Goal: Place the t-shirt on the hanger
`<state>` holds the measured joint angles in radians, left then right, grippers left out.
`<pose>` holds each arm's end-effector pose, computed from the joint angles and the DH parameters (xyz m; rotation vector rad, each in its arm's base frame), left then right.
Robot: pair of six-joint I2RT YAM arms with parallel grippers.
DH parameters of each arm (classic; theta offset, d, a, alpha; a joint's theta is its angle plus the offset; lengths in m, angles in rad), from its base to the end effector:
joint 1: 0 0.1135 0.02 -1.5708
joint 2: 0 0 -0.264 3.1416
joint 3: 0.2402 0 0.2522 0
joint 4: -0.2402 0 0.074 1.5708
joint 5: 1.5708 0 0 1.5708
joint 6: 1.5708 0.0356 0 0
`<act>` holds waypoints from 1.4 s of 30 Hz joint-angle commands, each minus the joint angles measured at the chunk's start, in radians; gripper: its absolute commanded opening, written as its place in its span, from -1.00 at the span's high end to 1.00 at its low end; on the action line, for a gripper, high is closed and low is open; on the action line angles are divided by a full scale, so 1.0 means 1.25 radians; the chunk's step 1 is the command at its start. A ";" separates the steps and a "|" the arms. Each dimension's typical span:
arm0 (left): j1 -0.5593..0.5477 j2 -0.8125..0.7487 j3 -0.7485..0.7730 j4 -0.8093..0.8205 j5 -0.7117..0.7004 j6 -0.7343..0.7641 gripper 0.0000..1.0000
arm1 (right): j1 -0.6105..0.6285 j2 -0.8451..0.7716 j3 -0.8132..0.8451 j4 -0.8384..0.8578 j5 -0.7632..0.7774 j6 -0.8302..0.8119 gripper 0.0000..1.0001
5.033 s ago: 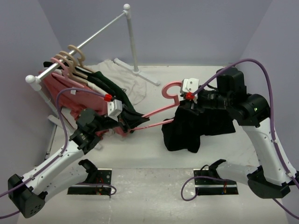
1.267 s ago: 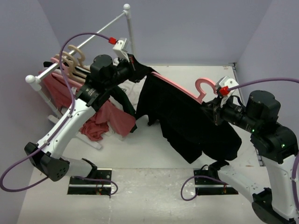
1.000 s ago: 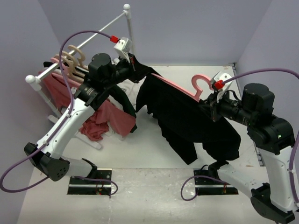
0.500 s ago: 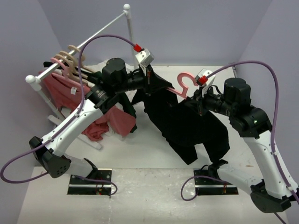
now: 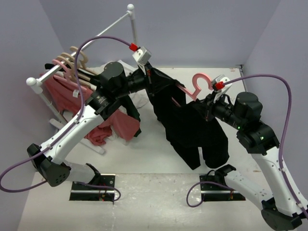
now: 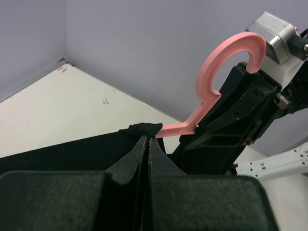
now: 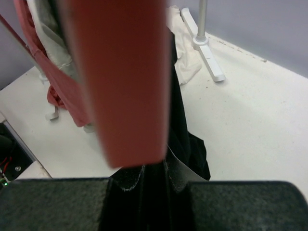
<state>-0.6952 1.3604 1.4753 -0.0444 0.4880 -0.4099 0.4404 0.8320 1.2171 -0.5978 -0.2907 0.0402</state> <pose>0.2247 -0.2092 0.4668 0.6455 1.5111 -1.2306 0.1335 0.0742 0.4335 -0.5669 1.7239 0.6024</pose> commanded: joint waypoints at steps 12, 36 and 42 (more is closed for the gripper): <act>-0.043 0.041 0.023 0.088 -0.026 -0.077 1.00 | -0.002 -0.015 -0.029 0.100 -0.020 0.029 1.00; -0.094 0.020 0.034 -0.034 -0.003 0.140 0.36 | -0.014 -0.016 -0.053 0.133 -0.066 0.011 1.00; -0.093 0.013 0.081 -0.091 -0.093 0.171 0.02 | -0.020 -0.020 -0.063 0.136 -0.068 0.006 1.00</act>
<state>-0.8104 1.4158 1.5142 -0.1036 0.4457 -0.2708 0.4241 0.8217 1.1419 -0.5138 -0.3592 0.0607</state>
